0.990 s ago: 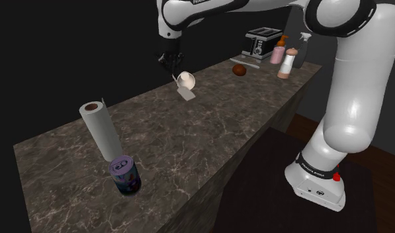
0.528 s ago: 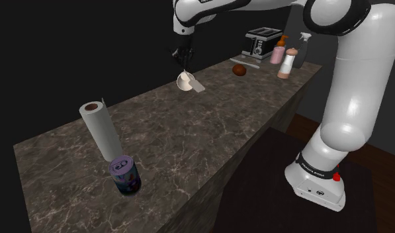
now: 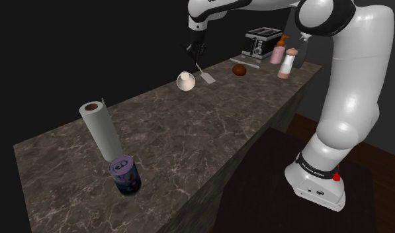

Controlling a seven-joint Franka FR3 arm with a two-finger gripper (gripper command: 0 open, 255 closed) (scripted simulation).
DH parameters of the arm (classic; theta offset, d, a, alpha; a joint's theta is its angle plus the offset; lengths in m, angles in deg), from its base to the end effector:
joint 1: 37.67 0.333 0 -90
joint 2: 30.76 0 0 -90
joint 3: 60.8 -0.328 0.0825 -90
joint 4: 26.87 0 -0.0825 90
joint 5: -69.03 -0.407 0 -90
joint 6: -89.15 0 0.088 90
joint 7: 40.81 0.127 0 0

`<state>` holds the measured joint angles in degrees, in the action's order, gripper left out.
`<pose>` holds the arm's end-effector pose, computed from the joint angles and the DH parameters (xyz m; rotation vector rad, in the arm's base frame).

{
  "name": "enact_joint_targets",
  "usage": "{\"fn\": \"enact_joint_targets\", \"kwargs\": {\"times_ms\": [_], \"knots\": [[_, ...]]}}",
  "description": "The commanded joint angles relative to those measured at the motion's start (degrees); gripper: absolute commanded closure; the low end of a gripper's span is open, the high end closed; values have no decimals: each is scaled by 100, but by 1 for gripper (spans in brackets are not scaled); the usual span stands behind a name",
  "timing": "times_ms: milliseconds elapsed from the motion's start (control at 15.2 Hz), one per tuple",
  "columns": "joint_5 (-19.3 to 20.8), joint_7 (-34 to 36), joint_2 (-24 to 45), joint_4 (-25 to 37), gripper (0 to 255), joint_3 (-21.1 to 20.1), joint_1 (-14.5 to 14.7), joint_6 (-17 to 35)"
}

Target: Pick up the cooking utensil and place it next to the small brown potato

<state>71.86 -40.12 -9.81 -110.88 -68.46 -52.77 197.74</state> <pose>0.6961 -0.1081 0.4651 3.1285 -0.2163 0.1044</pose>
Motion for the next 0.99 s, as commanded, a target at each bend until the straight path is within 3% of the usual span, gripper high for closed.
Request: {"fn": "enact_joint_targets", "kwargs": {"times_ms": [0, 462, 792, 924], "knots": [[-27, -229, 98, 187, 255, 63, -145, -88], [-110, -1001, 753, 1200, 255, 274, -666, -445], [-160, -1534, 1559, 2505, 255, 394, -1044, -948], [-160, -1535, 1523, 2290, 255, 392, -1051, -769]]}}
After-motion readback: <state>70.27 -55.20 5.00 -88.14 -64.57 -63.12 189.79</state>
